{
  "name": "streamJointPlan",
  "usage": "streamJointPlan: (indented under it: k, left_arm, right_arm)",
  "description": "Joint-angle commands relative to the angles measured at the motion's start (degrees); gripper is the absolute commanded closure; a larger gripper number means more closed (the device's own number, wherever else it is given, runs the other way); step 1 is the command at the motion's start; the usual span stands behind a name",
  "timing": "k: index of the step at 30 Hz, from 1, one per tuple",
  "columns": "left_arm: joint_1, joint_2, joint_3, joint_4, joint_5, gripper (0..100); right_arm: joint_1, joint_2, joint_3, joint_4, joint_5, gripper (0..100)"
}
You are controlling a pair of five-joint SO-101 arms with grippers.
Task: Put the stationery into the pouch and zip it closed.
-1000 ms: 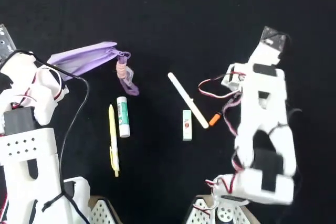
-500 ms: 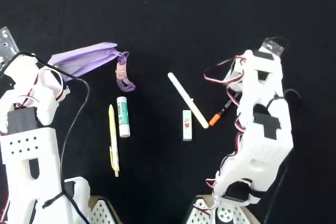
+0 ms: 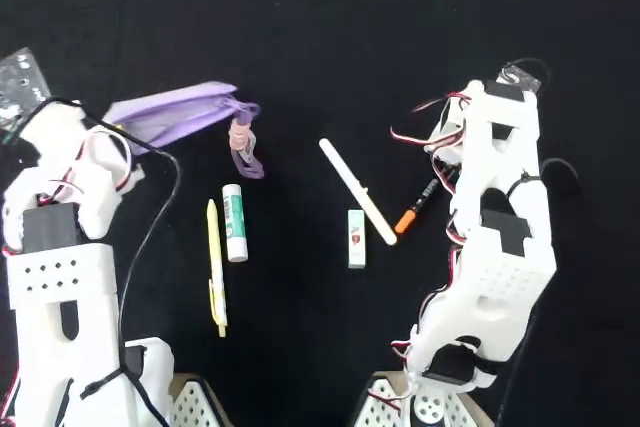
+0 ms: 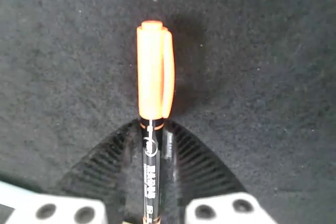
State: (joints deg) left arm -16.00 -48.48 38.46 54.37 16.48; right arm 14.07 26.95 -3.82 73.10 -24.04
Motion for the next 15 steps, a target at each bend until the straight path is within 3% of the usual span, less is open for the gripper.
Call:
streamJointPlan:
  k: [1,8,15]
  left_arm:
    - [3.38,-1.67,-8.13,3.34,0.35,97]
    - [10.51,-0.88,-14.46,8.09,0.18,97]
    - [13.93,10.29,-17.27,8.18,0.44,97]
  right_arm:
    - [0.97,-8.04,-2.68,0.62,-0.44,98.8]
    - [0.97,-19.82,-2.95,0.44,-0.35,98.8]
    - [0.44,-30.55,-2.68,-4.92,-0.35,98.8]
